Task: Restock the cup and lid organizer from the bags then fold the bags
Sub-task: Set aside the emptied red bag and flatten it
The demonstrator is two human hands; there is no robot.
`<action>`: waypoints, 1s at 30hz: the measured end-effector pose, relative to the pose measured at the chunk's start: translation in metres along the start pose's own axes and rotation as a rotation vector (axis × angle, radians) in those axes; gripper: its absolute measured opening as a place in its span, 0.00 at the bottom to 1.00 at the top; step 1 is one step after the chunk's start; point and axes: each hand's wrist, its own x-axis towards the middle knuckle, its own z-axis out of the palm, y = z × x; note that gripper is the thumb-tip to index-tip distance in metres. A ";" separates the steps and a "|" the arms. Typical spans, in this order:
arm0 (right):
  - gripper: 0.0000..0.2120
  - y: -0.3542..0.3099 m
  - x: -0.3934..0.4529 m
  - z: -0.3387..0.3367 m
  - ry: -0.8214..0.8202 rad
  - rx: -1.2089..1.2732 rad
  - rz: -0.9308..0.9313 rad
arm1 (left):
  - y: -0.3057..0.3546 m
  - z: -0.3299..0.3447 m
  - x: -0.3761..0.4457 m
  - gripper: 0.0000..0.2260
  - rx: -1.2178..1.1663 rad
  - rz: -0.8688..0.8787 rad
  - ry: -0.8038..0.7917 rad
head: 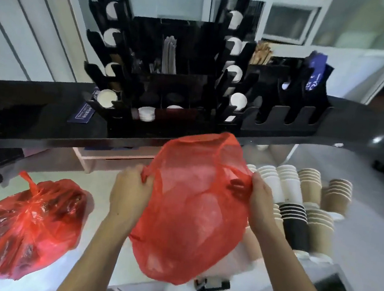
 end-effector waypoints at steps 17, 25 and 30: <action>0.11 -0.030 -0.132 -0.385 0.553 0.188 -0.198 | 0.309 0.112 -0.199 0.12 -0.354 0.614 -0.265; 0.13 -0.012 -0.256 -0.547 1.040 0.208 -0.160 | 0.429 0.200 -0.330 0.19 -0.313 1.030 -0.445; 0.12 -0.015 -0.326 -0.606 1.283 0.180 -0.311 | 0.510 0.218 -0.390 0.20 -0.451 1.151 -0.437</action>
